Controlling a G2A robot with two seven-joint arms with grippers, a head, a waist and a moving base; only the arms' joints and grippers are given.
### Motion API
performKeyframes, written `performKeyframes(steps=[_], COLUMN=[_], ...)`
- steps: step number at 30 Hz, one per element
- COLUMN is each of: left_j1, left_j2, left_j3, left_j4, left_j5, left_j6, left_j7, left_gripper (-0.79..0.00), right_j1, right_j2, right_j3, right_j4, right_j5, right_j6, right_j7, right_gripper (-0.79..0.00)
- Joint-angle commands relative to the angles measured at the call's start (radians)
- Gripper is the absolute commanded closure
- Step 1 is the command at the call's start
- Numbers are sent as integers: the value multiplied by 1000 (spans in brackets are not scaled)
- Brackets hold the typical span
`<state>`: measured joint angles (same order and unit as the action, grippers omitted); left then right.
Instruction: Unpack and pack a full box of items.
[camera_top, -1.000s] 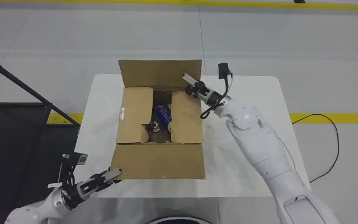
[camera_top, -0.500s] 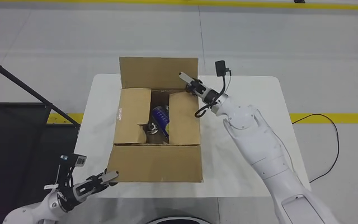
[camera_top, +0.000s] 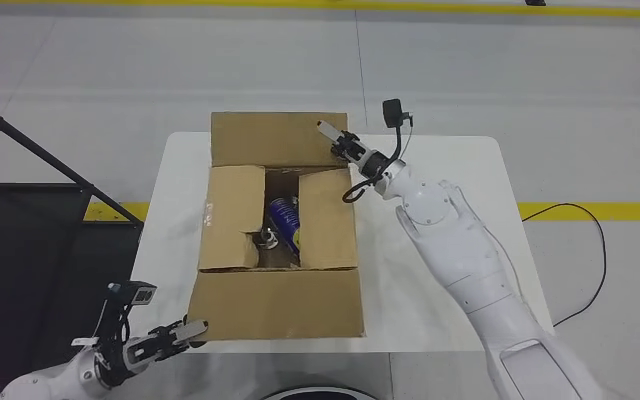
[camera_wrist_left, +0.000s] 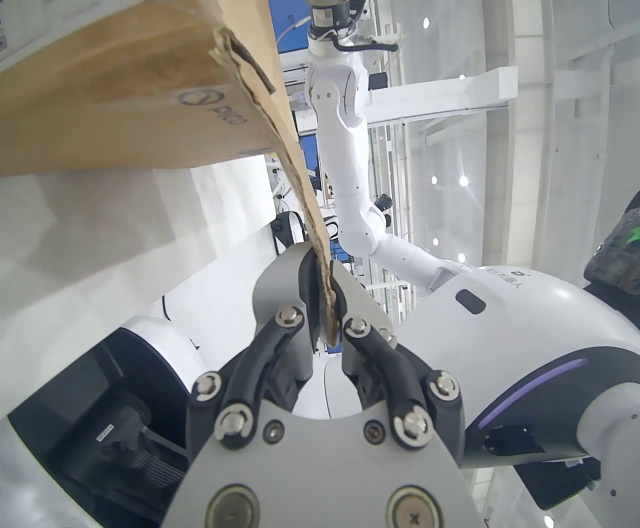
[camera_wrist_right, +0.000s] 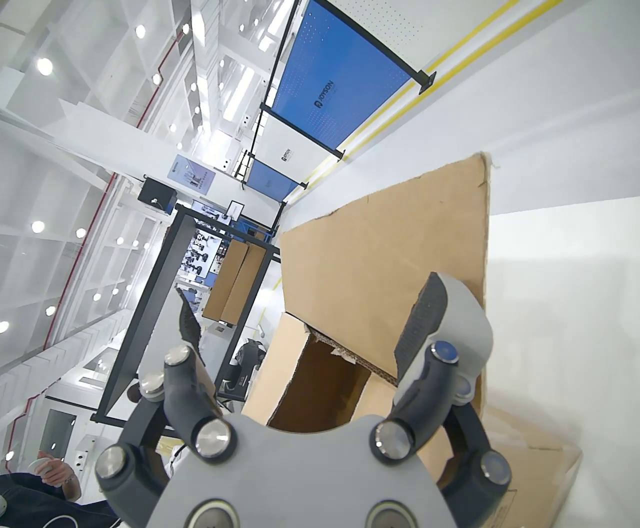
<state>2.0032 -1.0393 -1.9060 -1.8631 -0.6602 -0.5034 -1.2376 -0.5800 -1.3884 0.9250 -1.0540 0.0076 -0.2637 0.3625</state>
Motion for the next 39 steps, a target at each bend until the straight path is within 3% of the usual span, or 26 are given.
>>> performKeyframes(steps=[1, 16, 17, 18, 19, 20, 31, 39], left_j1=[-1, -17, -17, -18, -18, -19, -12, 18], left_j2=[1, 4, 4, 5, 5, 6, 8, 5], left_j3=[-4, -9, -9, -9, -9, -10, -41, -118], left_j4=[10, 40, 40, 39, 39, 38, 30, 40], left_j5=[-7, -1, -3, -1, -1, 4, 42, 38], left_j6=[9, 38, 40, 41, 41, 42, 24, -36], left_j7=[-3, -4, -4, -7, -9, -12, 11, 83], left_gripper=[0, 0, -89, -339, -717, -785, -785, -785], right_j1=[13, 107, 113, 118, 122, 129, 182, 206], right_j2=[-7, -65, -69, -72, -74, -79, -114, -132], right_j3=[-6, -66, -68, -71, -73, -76, -87, -84], right_j4=[24, 213, 224, 235, 243, 260, 385, 448], right_j5=[0, -1, -2, -3, -3, -2, 30, 57], right_j6=[-9, -84, -87, -90, -91, -94, -114, -118], right_j7=[-4, -9, -7, -5, -4, -1, 57, 131], right_gripper=[-785, -785, -785, -785, -785, -785, -785, -785])
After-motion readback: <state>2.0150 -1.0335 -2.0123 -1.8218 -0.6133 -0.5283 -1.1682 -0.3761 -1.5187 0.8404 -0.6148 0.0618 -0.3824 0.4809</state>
